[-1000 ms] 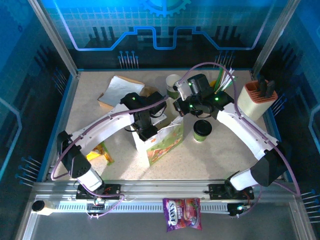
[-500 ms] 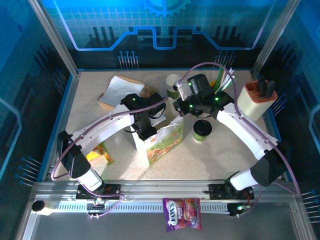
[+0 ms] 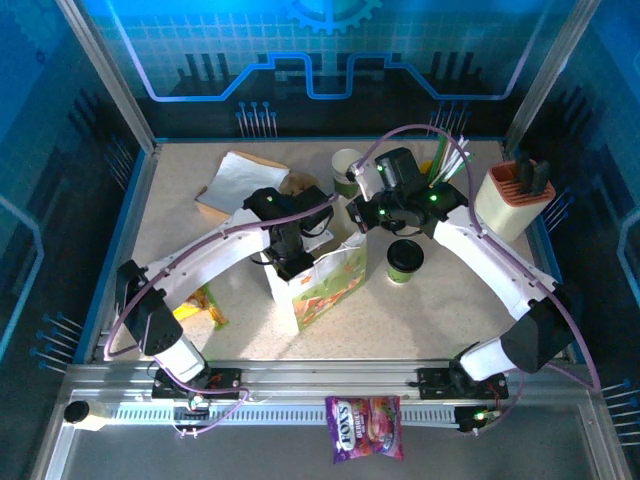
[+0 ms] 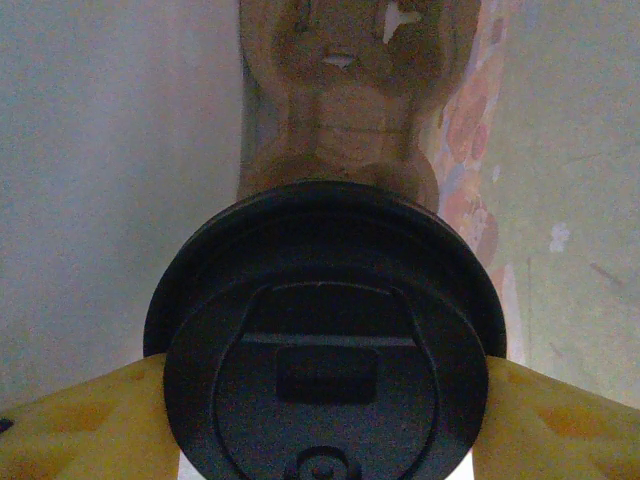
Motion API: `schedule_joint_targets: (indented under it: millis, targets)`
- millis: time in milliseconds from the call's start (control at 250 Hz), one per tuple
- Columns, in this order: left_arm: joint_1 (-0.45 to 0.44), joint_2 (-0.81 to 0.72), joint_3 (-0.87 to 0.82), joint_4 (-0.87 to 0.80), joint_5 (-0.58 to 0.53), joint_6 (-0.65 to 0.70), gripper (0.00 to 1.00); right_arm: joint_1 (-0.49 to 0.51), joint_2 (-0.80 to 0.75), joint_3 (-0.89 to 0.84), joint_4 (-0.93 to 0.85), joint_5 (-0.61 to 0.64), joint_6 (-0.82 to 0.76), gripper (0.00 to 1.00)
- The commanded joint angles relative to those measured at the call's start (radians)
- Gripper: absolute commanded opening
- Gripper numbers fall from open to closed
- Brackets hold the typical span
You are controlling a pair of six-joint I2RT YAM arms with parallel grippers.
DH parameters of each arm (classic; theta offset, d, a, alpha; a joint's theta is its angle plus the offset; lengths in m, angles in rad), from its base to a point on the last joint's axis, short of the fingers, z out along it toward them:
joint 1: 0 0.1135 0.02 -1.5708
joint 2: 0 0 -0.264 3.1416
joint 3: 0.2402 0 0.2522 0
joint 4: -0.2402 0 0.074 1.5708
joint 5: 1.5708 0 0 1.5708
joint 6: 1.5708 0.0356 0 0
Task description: Pack the takeout coffee
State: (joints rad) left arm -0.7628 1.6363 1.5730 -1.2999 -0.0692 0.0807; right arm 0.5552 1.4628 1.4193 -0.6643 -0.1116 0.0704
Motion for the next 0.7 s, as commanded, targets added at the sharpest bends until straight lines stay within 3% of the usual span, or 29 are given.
schedule_joint_targets:
  millis: [0,695]
  targets:
    - [0.007,0.010,-0.012,-0.006,0.022,0.010,0.56,0.000,0.003,-0.016,-0.003,-0.008,0.004,0.06]
    - [0.008,0.010,-0.001,-0.015,0.016,0.018,0.57,0.000,0.010,-0.008,-0.004,-0.013,0.002,0.06]
